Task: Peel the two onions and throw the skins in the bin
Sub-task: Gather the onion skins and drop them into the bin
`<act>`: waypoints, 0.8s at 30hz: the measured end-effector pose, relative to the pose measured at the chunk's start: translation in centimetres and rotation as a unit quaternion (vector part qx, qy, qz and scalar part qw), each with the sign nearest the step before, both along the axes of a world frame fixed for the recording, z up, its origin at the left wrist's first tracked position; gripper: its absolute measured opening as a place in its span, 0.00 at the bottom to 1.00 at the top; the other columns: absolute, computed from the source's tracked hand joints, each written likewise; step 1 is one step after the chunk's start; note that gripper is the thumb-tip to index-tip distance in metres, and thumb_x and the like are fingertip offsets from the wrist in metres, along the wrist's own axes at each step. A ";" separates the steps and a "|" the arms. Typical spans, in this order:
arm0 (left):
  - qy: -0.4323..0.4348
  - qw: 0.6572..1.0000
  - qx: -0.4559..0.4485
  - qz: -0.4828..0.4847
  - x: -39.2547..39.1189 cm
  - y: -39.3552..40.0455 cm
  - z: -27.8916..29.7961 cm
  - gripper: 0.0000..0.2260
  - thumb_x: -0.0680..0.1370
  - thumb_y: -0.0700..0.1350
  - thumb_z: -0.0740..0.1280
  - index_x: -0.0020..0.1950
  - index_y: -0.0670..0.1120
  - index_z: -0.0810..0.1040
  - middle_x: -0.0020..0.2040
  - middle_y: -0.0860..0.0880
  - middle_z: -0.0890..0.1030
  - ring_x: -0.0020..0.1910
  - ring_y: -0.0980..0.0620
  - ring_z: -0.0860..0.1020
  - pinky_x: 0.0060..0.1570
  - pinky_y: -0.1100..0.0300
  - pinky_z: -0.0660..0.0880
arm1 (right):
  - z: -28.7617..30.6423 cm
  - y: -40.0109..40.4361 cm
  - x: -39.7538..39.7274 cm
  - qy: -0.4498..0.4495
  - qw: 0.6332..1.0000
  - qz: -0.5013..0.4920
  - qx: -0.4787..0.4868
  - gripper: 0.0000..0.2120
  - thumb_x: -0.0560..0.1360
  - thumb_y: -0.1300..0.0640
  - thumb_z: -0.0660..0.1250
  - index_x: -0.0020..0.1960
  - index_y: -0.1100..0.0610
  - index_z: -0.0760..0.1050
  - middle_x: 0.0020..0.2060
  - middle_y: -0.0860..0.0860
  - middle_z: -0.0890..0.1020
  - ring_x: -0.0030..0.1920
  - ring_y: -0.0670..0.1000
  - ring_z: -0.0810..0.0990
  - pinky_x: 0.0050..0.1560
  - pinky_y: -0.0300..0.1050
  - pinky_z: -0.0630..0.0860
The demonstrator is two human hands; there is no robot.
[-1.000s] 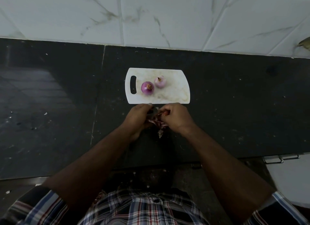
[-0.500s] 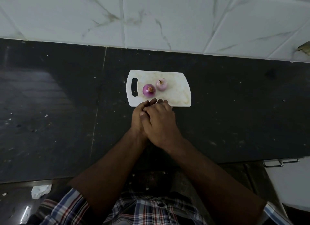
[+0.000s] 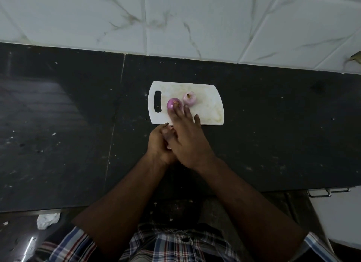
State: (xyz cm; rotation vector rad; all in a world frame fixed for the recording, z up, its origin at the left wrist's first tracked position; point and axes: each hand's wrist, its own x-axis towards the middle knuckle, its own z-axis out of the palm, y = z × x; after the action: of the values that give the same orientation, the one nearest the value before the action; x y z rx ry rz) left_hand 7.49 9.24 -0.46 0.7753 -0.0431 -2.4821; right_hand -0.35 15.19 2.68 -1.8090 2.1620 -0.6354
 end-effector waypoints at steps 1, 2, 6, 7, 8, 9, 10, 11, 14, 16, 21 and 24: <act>-0.004 1.000 0.019 0.004 0.1 -0.2 0.0 0.14 0.82 0.43 0.54 0.47 0.41 0.77 0.39 0.43 0.81 0.37 0.48 0.83 0.42 0.57 0.83 | 0.2 0.3 -0.8 -0.073 0.997 -0.023 -0.025 0.27 0.82 0.46 0.54 0.79 0.52 0.59 0.80 0.50 0.59 0.80 0.49 0.50 0.79 0.52 0.45; -0.005 0.999 0.032 0.016 0.1 -0.5 -0.2 0.12 0.81 0.43 0.55 0.47 0.41 0.77 0.40 0.42 0.80 0.39 0.47 0.82 0.46 0.55 0.83 | 0.1 0.8 -1.9 -0.135 0.987 -0.065 -0.052 0.25 0.82 0.47 0.56 0.78 0.53 0.63 0.78 0.50 0.64 0.79 0.48 0.55 0.79 0.50 0.50; -0.007 0.995 0.061 0.082 1.6 -1.8 -1.2 0.14 0.81 0.43 0.56 0.46 0.38 0.79 0.43 0.41 0.81 0.42 0.45 0.82 0.54 0.46 0.80 | -4.4 3.9 -7.7 -0.076 0.976 -0.193 0.062 0.26 0.83 0.45 0.57 0.77 0.56 0.64 0.77 0.53 0.66 0.78 0.51 0.59 0.78 0.49 0.57; -0.003 0.994 0.064 0.090 2.0 -2.0 -1.3 0.14 0.81 0.43 0.57 0.46 0.38 0.79 0.43 0.41 0.81 0.41 0.45 0.82 0.54 0.47 0.80 | -5.8 4.7 -8.3 -0.049 0.974 -0.197 0.104 0.28 0.83 0.43 0.56 0.78 0.57 0.62 0.78 0.53 0.63 0.79 0.51 0.57 0.79 0.49 0.54; -0.006 0.993 0.067 0.093 2.3 -2.3 -1.7 0.14 0.80 0.43 0.57 0.46 0.39 0.79 0.43 0.41 0.82 0.41 0.45 0.82 0.55 0.48 0.80 | -6.8 5.2 -8.4 -0.030 0.972 -0.197 0.127 0.31 0.82 0.41 0.55 0.79 0.58 0.59 0.79 0.54 0.60 0.80 0.52 0.54 0.80 0.50 0.50; -0.007 0.993 0.068 0.095 2.6 -2.4 -1.7 0.14 0.80 0.43 0.57 0.46 0.39 0.80 0.43 0.41 0.82 0.41 0.45 0.82 0.56 0.49 0.79 | -7.6 5.4 -7.9 -0.008 0.971 -0.196 0.133 0.33 0.82 0.39 0.54 0.79 0.59 0.57 0.80 0.55 0.57 0.80 0.54 0.52 0.80 0.50 0.48; -0.011 0.993 0.067 0.096 2.7 -2.6 -1.8 0.15 0.80 0.43 0.57 0.45 0.38 0.80 0.43 0.41 0.82 0.41 0.45 0.82 0.56 0.49 0.79 | -8.2 5.2 -6.9 0.014 0.973 -0.190 0.130 0.35 0.81 0.38 0.53 0.79 0.60 0.56 0.80 0.56 0.56 0.80 0.55 0.51 0.80 0.51 0.46; -0.011 0.993 0.068 0.097 2.9 -2.7 -1.7 0.16 0.81 0.43 0.57 0.43 0.38 0.81 0.42 0.41 0.82 0.41 0.45 0.82 0.56 0.49 0.79 | -8.5 4.7 -5.6 0.032 0.976 -0.177 0.126 0.36 0.81 0.38 0.53 0.79 0.61 0.55 0.80 0.57 0.55 0.80 0.56 0.50 0.79 0.52 0.46; -0.005 0.992 0.065 0.104 3.2 -3.1 -1.6 0.19 0.81 0.43 0.57 0.38 0.37 0.83 0.42 0.41 0.83 0.41 0.46 0.83 0.53 0.49 0.80 | -8.9 2.7 -1.5 0.030 0.990 -0.090 0.101 0.34 0.82 0.41 0.53 0.79 0.62 0.55 0.80 0.59 0.56 0.80 0.57 0.52 0.79 0.52 0.47; -0.013 0.993 0.058 0.106 3.5 -3.1 -1.3 0.20 0.81 0.43 0.57 0.37 0.37 0.84 0.42 0.42 0.83 0.42 0.46 0.83 0.54 0.49 0.80 | -8.7 1.9 -0.8 -0.036 0.995 -0.062 0.064 0.30 0.82 0.46 0.56 0.78 0.61 0.59 0.78 0.57 0.61 0.79 0.54 0.56 0.79 0.48 0.51; -0.033 0.989 0.062 0.130 4.3 -3.0 -1.1 0.16 0.80 0.41 0.59 0.40 0.38 0.83 0.43 0.41 0.83 0.42 0.45 0.83 0.55 0.48 0.80 | -8.7 1.3 -4.9 -0.028 0.996 -0.084 0.025 0.25 0.81 0.48 0.60 0.74 0.60 0.68 0.74 0.55 0.71 0.77 0.52 0.63 0.78 0.47 0.53; -0.034 0.990 0.050 0.125 4.4 -2.9 -1.1 0.10 0.77 0.41 0.60 0.44 0.39 0.80 0.44 0.42 0.82 0.43 0.45 0.83 0.55 0.50 0.80 | -9.5 0.2 -3.7 -0.009 0.999 0.003 0.038 0.27 0.80 0.46 0.59 0.74 0.60 0.68 0.74 0.57 0.70 0.77 0.54 0.63 0.79 0.50 0.54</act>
State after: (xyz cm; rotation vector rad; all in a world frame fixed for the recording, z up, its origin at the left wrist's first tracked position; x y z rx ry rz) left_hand 11.87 6.35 -1.56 0.8523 0.1471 -2.2328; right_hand -4.07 15.44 -6.79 -1.7651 2.1383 -0.5583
